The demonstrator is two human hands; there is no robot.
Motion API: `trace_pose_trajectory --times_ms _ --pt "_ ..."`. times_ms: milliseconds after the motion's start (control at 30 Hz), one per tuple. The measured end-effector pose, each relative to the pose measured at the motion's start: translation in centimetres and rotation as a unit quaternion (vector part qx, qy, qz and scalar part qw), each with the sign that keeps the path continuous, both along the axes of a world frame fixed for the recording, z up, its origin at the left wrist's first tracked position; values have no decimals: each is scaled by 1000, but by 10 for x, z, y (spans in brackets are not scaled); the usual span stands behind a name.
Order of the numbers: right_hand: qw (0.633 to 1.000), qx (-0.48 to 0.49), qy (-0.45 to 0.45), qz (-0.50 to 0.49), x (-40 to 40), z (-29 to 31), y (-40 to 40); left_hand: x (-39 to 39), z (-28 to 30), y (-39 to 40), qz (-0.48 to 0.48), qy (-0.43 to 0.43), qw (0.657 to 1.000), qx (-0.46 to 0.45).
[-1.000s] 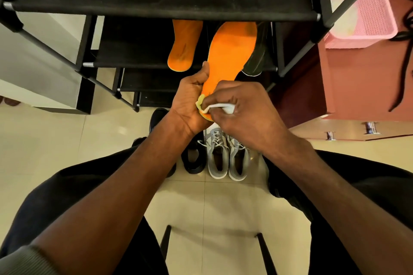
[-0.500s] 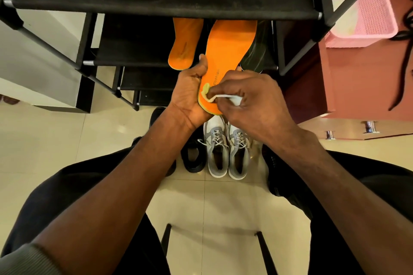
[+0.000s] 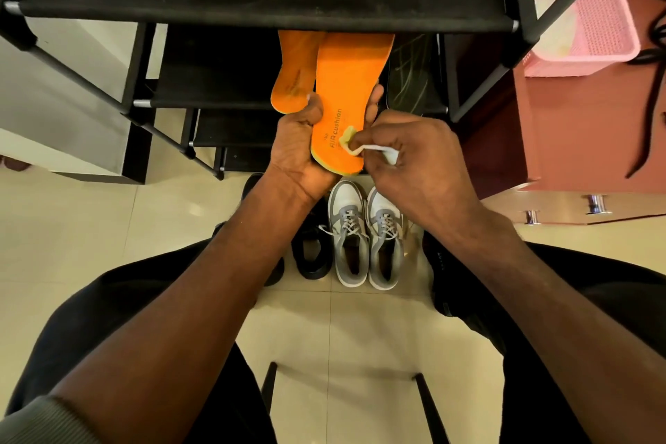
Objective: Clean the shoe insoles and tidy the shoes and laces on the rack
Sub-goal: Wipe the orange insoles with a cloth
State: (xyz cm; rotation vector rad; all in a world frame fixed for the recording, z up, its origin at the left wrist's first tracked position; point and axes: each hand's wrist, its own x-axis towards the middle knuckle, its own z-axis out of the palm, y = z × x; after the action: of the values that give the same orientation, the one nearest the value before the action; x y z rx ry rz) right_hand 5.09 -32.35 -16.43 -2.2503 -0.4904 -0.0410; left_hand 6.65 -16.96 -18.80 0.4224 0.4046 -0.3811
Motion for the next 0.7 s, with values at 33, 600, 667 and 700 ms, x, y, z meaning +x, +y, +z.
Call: trace_pose_trajectory --times_ms 33,600,667,700 --pt "1000 11 13 14 -4 1 3 2 -4 2 10 9 1000 -16" --pt "930 164 329 -9 -6 14 3 9 -7 16 69 22 996 44" --pt "838 280 465 -54 6 17 -7 9 0 11 45 24 996 78" --pt "810 310 492 -77 12 17 -11 9 2 7 40 31 994 100"
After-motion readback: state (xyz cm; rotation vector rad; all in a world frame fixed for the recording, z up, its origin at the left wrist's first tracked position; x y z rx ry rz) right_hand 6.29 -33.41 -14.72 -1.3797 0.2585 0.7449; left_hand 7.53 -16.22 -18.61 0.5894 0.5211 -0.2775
